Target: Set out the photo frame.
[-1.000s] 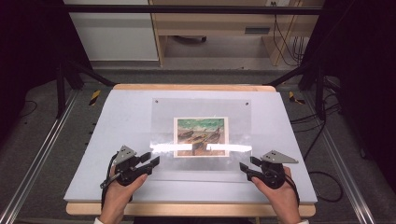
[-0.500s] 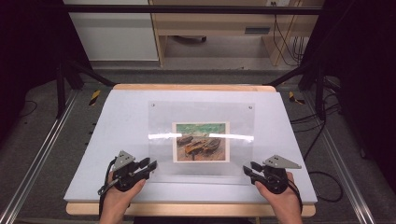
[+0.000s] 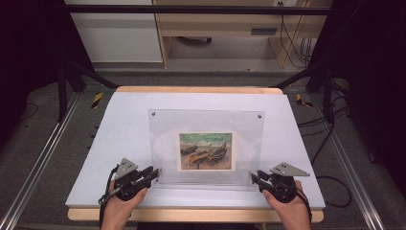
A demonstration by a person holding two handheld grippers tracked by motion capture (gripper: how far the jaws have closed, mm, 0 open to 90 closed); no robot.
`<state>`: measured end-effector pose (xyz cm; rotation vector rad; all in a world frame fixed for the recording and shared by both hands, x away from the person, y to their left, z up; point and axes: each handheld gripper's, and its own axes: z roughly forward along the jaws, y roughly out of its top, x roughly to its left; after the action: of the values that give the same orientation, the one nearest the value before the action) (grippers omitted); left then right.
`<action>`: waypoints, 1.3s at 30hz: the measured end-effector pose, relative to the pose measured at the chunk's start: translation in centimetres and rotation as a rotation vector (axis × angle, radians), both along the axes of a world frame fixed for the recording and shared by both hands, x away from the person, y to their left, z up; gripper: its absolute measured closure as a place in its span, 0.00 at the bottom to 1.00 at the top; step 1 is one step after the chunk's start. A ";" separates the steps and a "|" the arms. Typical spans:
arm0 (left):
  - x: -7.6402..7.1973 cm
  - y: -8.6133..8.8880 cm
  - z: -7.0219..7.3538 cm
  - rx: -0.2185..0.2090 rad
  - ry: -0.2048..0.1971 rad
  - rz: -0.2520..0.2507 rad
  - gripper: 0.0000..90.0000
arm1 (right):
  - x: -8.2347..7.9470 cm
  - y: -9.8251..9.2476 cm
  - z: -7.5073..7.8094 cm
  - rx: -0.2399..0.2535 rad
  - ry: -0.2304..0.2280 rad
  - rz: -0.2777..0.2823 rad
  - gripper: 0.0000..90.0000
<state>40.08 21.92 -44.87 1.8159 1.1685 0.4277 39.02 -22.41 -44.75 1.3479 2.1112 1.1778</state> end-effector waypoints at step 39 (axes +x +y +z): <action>-1.8 -0.1 -0.4 0.073 0.024 -0.040 0.79 | -1.4 0.2 -0.7 -0.061 0.057 0.034 0.77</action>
<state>38.33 21.78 -45.31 1.9089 1.1445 0.4321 37.58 -22.18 -45.48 1.3384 2.1993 1.0914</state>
